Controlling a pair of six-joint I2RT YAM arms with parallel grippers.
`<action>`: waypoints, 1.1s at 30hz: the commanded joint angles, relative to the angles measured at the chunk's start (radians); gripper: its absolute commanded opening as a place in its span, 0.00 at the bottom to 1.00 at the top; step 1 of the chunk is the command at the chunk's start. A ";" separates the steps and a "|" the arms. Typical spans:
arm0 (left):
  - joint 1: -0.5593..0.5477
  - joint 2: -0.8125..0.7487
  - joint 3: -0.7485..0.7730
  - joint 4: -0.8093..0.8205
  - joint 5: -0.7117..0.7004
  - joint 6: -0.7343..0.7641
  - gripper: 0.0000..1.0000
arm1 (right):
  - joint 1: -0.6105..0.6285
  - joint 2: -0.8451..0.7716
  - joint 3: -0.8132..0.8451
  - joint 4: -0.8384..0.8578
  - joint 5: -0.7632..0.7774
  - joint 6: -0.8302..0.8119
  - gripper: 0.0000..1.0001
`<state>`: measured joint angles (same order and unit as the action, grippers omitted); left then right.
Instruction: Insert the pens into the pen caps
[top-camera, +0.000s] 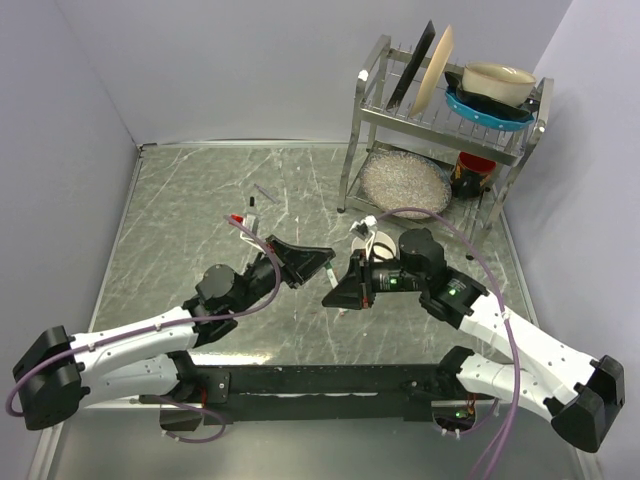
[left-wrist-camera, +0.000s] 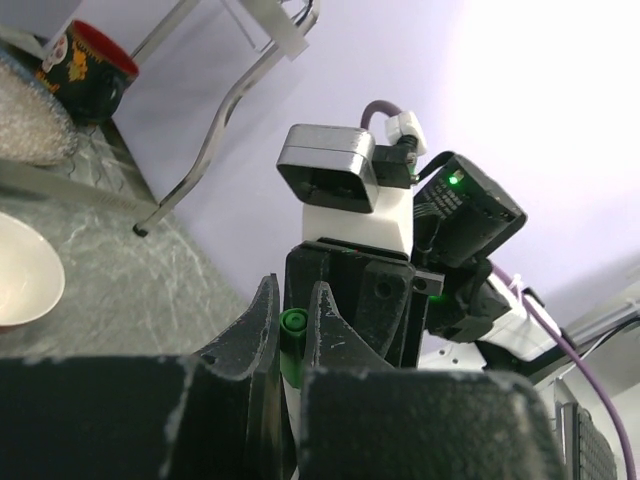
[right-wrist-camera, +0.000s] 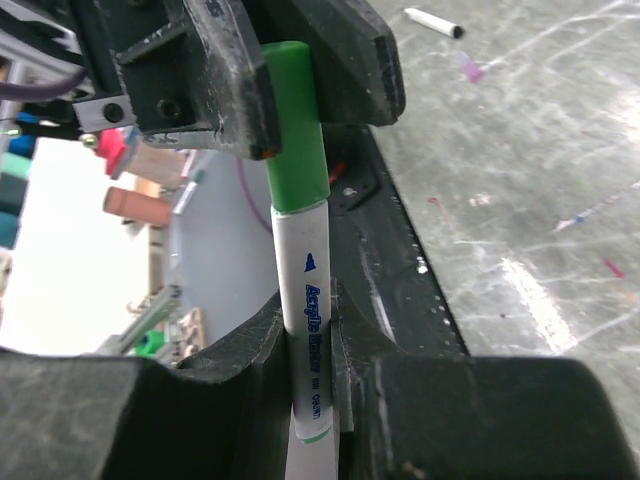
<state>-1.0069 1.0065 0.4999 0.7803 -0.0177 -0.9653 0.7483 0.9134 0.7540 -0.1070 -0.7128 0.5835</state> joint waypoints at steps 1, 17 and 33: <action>-0.168 0.073 -0.078 -0.224 0.441 -0.039 0.01 | -0.099 0.008 0.108 0.564 0.210 0.085 0.00; -0.216 0.050 -0.098 -0.223 0.455 -0.085 0.01 | -0.171 0.082 0.154 0.612 0.124 0.089 0.00; -0.302 0.116 0.020 -0.472 0.364 0.008 0.01 | -0.175 0.134 0.335 0.329 0.214 -0.079 0.00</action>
<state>-1.0931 1.0069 0.5938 0.7265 -0.2230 -0.9451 0.6579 1.0191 0.9108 -0.1642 -0.9161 0.5220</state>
